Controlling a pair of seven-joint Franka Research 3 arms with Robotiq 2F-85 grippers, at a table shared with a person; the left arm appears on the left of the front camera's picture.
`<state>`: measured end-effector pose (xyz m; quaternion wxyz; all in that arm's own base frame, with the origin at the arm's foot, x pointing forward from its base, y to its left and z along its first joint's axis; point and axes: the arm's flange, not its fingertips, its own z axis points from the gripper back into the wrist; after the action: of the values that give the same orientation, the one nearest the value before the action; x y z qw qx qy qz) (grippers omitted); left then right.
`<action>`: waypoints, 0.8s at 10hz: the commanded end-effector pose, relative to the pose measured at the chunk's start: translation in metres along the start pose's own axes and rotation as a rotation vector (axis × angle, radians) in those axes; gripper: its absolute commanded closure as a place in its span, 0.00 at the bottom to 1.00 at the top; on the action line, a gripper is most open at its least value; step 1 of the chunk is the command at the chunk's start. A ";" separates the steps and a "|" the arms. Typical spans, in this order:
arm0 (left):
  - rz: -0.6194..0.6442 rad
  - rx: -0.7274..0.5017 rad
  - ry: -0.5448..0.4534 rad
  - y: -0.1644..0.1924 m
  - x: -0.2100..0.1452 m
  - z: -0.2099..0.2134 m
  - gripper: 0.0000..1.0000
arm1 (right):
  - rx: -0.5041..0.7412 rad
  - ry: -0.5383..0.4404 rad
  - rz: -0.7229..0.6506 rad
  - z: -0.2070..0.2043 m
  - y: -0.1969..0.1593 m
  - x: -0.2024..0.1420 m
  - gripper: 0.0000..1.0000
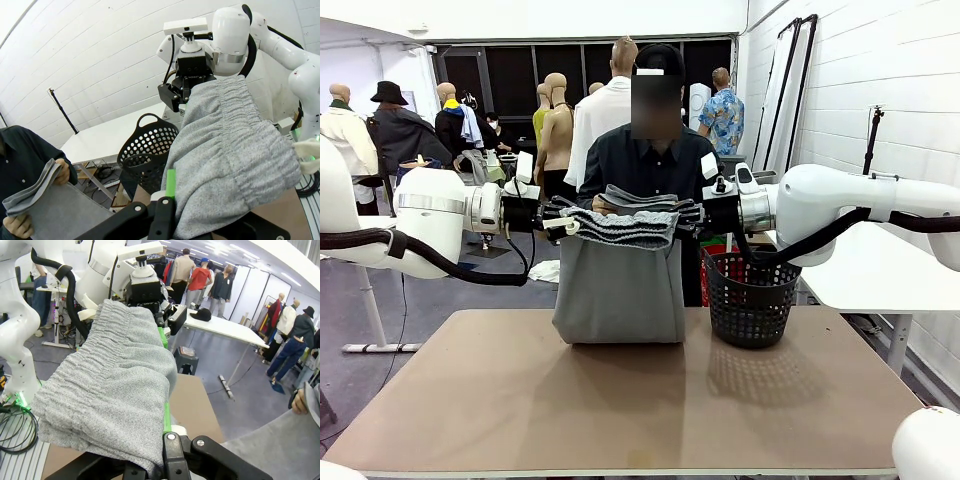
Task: Fold the training pants.
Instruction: Release the ends of the Training pants and then grab the overlapped ends.
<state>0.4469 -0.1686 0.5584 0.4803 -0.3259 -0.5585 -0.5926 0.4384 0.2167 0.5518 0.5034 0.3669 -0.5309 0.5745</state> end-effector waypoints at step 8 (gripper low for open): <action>-0.015 0.014 -0.027 -0.003 0.002 -0.001 1.00 | 0.003 0.001 -0.001 -0.003 0.003 0.005 1.00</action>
<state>0.4469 -0.1686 0.5584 0.4803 -0.3258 -0.5585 -0.5926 0.4384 0.2167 0.5518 0.5034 0.3669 -0.5309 0.5745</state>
